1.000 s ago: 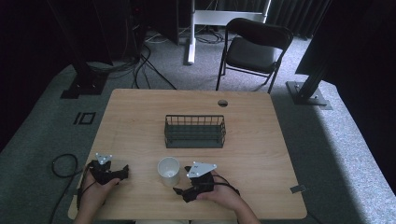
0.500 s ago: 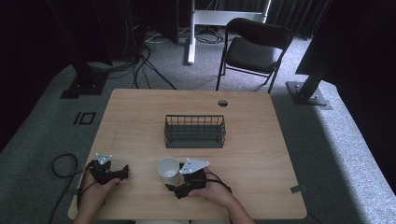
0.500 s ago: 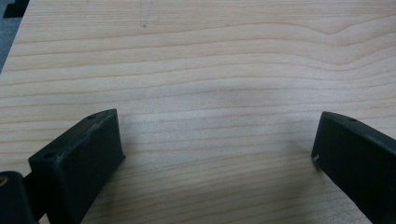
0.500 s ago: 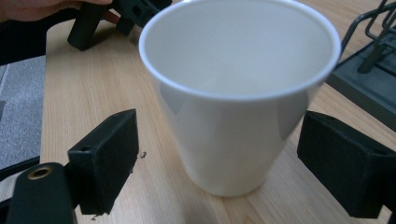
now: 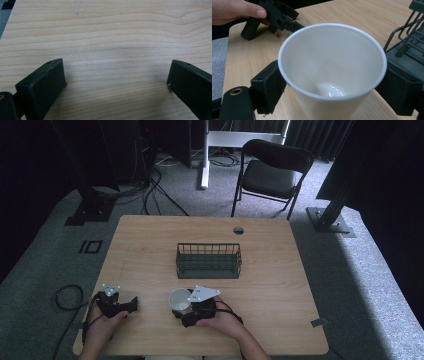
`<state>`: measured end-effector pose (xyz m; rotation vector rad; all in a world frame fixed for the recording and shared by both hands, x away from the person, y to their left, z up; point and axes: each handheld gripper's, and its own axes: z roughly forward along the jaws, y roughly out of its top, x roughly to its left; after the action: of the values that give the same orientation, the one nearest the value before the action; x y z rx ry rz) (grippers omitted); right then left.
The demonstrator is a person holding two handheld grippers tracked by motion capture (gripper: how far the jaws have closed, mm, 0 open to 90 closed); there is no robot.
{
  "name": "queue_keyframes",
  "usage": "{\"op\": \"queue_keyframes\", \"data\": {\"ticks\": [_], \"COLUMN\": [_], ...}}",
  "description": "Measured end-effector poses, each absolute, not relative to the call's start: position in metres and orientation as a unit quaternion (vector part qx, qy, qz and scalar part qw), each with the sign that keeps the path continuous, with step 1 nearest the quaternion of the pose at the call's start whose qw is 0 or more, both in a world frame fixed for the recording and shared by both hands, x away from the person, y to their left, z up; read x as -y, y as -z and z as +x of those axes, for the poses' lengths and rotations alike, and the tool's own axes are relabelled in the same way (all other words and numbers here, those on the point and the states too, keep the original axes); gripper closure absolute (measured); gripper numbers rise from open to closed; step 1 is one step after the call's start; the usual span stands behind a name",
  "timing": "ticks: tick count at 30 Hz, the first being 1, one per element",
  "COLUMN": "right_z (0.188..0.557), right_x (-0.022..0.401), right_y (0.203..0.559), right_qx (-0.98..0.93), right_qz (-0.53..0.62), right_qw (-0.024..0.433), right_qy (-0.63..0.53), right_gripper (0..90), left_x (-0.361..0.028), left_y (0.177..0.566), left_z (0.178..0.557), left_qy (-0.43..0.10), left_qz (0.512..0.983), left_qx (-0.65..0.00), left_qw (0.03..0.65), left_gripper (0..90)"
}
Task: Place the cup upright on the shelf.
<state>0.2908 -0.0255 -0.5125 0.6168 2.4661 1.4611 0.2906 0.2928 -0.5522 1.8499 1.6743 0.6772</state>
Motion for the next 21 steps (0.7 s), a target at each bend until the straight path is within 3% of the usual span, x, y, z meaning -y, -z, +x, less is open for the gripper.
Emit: {"op": "queue_keyframes", "data": {"ticks": [5, 21], "right_z": [0.29, 0.293], "right_x": [0.023, 0.021], "right_y": [0.51, 0.484], "right_qx": [-0.834, -0.829], "right_qz": [0.21, 0.21], "right_qw": [0.113, 0.11], "right_qy": [-0.497, -0.506], "right_gripper": [18.8, 19.6], "left_x": [-0.293, -0.293], "left_y": [0.552, 0.552], "left_z": [0.291, 0.291], "left_qy": [-0.252, -0.252], "left_qz": [0.688, 0.688], "left_qx": [-0.623, -0.623], "left_qw": [0.275, 0.275], "left_gripper": [2.1, 2.0]}}
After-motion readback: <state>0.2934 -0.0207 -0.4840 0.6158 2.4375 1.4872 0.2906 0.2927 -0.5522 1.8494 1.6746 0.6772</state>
